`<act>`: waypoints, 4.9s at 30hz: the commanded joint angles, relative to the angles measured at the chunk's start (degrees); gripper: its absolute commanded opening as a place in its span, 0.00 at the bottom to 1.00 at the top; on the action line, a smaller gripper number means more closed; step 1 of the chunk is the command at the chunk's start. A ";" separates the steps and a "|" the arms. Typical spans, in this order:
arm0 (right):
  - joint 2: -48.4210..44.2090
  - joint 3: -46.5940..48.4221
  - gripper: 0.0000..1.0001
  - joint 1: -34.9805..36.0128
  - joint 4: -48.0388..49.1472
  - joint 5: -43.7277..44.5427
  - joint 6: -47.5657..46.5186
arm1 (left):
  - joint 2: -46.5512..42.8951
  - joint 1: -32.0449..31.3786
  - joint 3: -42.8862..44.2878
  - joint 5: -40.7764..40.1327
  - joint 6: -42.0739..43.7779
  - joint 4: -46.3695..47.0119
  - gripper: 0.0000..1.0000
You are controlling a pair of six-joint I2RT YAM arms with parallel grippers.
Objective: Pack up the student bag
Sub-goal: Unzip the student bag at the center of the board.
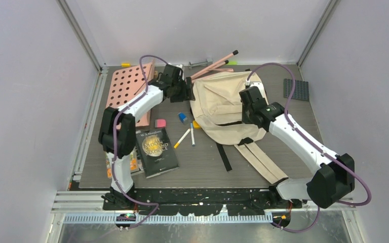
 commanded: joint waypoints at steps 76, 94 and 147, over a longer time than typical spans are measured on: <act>-2.76 -5.08 0.01 -18.22 4.41 2.05 3.51 | -9.05 -20.51 -8.99 8.40 21.22 0.71 0.00; -3.58 -6.72 0.00 -18.80 8.22 -15.79 0.87 | 0.44 -20.51 7.97 21.05 14.19 7.47 0.61; -3.30 -5.08 0.00 -18.87 7.98 -8.86 1.60 | 2.26 -25.23 5.74 17.30 19.45 3.36 0.00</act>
